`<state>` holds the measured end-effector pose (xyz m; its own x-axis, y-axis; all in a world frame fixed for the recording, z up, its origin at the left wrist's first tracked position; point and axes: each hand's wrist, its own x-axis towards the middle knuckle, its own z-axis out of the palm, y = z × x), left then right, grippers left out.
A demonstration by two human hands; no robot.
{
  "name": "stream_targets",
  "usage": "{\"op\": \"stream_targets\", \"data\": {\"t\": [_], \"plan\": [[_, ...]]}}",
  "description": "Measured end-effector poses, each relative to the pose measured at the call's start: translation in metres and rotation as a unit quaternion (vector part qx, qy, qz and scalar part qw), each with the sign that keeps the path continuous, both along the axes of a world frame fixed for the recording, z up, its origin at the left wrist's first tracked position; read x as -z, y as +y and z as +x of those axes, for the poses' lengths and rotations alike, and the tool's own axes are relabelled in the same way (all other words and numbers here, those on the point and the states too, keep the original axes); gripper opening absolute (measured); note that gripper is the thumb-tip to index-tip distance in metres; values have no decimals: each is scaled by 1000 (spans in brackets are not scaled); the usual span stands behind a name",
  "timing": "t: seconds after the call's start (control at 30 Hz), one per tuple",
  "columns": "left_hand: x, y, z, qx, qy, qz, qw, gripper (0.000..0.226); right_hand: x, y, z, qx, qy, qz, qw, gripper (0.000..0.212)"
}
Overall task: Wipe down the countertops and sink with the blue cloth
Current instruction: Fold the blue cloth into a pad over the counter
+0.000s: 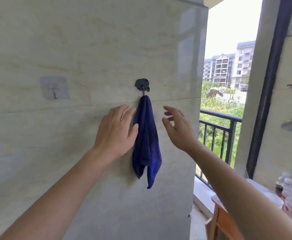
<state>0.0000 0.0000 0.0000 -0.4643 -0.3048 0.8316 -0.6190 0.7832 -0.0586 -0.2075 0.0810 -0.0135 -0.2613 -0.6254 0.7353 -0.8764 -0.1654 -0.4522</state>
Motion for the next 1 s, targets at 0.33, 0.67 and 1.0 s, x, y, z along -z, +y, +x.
{"op": "stream_targets", "data": {"t": [0.33, 0.67, 1.0], "plan": [[-18, -40, -45, -41, 128, -140, 981, 26, -22, -51, 6, -17, -59, -61, 996, 10], [-21, -34, -52, -28, 160, -92, 982, 14, -35, -41, -17, -71, 21, 13, 997, 12], [-37, -21, -40, 37, 168, 14, 985, 5, -38, -44, 6, -103, -20, 32, 994, 16]]}}
